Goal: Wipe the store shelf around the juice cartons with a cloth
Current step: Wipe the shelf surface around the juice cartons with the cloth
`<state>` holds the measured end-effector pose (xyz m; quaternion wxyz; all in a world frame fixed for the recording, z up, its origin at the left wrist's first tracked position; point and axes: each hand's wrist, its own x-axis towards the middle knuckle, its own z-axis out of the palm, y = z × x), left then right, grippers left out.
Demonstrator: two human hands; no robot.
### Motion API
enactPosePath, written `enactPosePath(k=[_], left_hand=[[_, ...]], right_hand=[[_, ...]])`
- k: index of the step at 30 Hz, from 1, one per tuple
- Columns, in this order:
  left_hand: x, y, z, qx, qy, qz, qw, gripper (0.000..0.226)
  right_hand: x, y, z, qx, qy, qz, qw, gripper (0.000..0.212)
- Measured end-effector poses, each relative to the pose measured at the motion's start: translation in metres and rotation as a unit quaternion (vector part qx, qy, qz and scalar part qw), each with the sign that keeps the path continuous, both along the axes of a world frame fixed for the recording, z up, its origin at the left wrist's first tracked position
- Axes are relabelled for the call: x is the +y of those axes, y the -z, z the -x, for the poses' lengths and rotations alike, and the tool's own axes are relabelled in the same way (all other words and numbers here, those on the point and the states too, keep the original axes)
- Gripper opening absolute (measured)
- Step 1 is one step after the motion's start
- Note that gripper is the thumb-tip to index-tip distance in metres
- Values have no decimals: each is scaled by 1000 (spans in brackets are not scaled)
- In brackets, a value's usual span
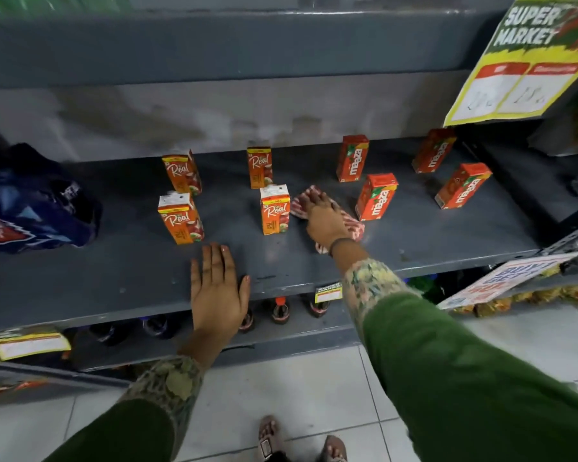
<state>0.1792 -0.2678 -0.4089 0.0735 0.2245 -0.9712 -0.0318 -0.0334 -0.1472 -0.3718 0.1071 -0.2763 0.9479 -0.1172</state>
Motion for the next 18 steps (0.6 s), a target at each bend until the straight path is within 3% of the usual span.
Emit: enactPosePath(k=[5, 9, 13, 15, 18], left_hand=[[0, 0, 1, -6, 0, 9, 1000, 65], [-1, 0, 0, -16, 1, 16, 1000, 66], [0, -1, 0, -15, 4, 14, 1000, 67], [0, -1, -2, -17, 6, 15, 1000, 67], [-2, -1, -7, -16, 26, 20, 999, 65]], right_hand=[[39, 3, -80, 25, 32, 34, 999, 71], [62, -18, -122, -31, 10, 78, 996, 65], [74, -30, -90, -15, 192, 205, 960, 64], [70, -20, -75, -10, 209, 162, 964, 64], [44, -4, -92, 3, 143, 75, 987, 62]])
